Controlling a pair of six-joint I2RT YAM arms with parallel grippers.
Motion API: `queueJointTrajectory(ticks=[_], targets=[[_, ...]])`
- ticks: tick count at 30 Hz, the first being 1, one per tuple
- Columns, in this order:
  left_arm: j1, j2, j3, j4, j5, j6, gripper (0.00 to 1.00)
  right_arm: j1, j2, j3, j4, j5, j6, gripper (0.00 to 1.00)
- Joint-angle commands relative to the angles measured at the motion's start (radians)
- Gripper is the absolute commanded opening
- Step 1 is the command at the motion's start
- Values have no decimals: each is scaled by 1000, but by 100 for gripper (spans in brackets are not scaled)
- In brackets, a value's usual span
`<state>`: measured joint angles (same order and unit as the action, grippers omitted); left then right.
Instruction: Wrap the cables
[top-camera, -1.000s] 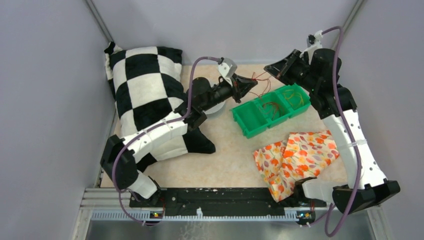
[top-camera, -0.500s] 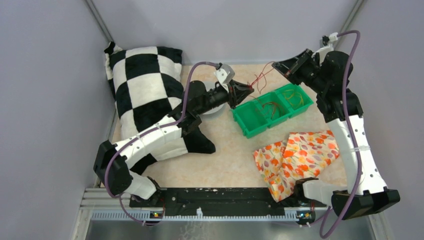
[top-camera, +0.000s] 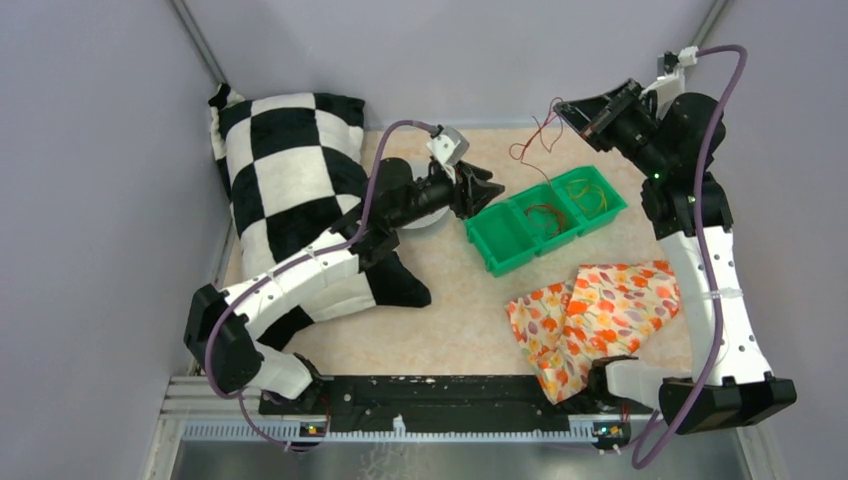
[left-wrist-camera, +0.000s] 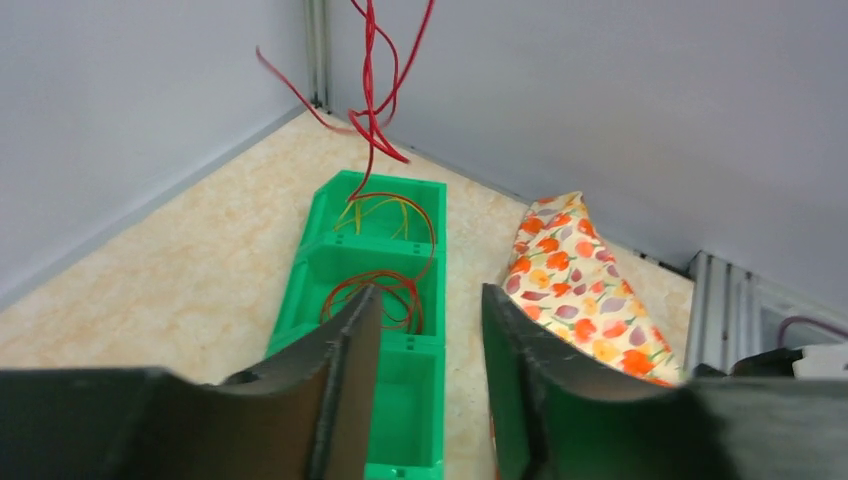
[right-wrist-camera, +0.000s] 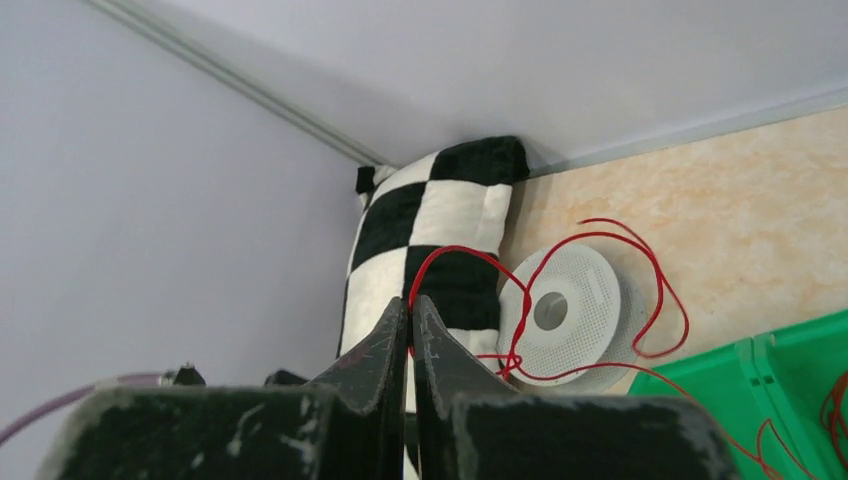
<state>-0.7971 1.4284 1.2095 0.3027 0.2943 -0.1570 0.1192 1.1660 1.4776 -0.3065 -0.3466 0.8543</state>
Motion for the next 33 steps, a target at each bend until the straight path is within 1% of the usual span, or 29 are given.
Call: queueJointTrajectory(ticks=[1, 3, 5, 8, 12, 16, 19, 23, 30, 33], targets=[[33, -57, 150, -83, -38, -18, 56, -3, 62, 126, -15, -232, -152, 0], [64, -44, 235, -177, 5, -25, 61, -3, 91, 144, -57, -321, -207, 0], [108, -39, 284, -216, 83, -60, 65, -2, 102, 138, -69, -401, -246, 0], [179, -36, 283, -152, 196, -158, 71, -3, 103, 117, -63, -497, -282, 0], [185, 29, 339, -156, 258, -164, 74, -3, 101, 96, -23, -623, -282, 0], [172, 82, 355, -94, 317, -187, 73, -1, 92, 71, 27, -704, -255, 0], [156, 106, 361, -52, 363, -170, 74, 0, 86, 53, 62, -752, -234, 0], [147, 135, 380, -44, 410, -132, 74, 3, 81, 39, 88, -784, -216, 0], [137, 150, 377, -8, 396, -129, 69, 21, 82, 38, 73, -789, -219, 0], [131, 155, 361, 37, 371, -145, 64, 44, 86, 39, 60, -788, -228, 0]])
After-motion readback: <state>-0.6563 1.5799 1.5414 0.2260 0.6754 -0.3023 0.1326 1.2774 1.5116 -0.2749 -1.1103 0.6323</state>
